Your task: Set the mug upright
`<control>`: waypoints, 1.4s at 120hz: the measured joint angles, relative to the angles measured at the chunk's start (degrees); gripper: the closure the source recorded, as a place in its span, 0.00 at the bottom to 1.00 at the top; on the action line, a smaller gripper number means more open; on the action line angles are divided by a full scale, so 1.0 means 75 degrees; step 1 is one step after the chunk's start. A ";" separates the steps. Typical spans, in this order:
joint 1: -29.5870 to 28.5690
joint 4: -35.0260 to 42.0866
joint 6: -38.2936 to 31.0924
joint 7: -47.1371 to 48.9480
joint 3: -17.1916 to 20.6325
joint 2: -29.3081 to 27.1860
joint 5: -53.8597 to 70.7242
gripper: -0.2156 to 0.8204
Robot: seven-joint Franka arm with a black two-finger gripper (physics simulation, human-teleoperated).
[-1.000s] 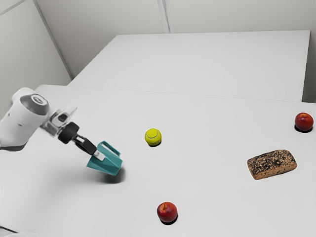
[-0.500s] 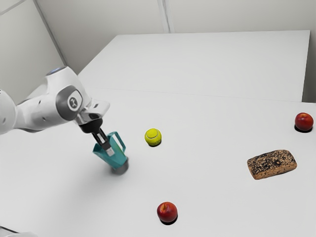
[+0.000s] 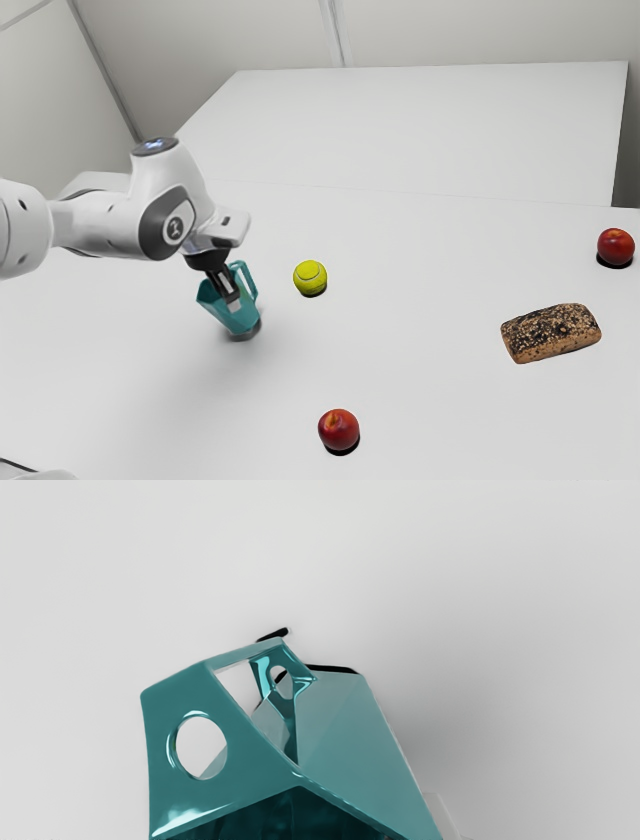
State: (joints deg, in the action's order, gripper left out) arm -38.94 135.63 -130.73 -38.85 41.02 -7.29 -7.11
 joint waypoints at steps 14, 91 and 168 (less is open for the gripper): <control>0.0001 0.0002 -0.0073 0.0310 0.0013 0.0096 0.0081 0.96; 0.0013 -0.0023 -0.0103 0.1170 0.0295 -0.0039 0.0128 0.64; 0.1018 -0.3992 0.2988 0.2250 -0.1034 0.0213 0.0104 0.23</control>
State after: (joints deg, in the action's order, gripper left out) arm -31.31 105.69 -108.33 -21.98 33.27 -5.69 -6.33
